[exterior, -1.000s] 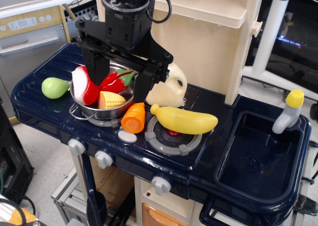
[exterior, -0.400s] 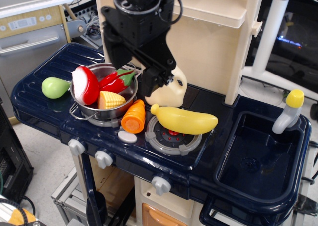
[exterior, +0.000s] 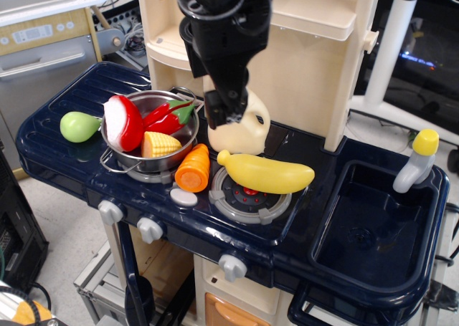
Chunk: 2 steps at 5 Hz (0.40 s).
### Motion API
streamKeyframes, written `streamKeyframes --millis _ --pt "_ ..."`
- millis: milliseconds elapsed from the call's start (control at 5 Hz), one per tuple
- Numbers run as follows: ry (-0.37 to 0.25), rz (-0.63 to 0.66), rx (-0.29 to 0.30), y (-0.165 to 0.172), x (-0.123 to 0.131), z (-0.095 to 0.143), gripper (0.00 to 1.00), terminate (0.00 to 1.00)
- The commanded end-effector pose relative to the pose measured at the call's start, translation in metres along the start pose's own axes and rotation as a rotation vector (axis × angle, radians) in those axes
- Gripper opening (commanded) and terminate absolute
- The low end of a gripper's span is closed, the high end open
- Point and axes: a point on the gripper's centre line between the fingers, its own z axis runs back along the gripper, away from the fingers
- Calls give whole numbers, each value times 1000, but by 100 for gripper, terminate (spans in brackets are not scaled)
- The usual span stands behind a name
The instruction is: Put detergent in sink
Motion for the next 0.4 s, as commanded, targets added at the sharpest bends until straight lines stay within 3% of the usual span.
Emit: streamKeyframes --millis 0,200 --pt "-35 -112 -26 18 9 -11 100 0" --pt "-41 -147 -3 27 13 -24 100 0"
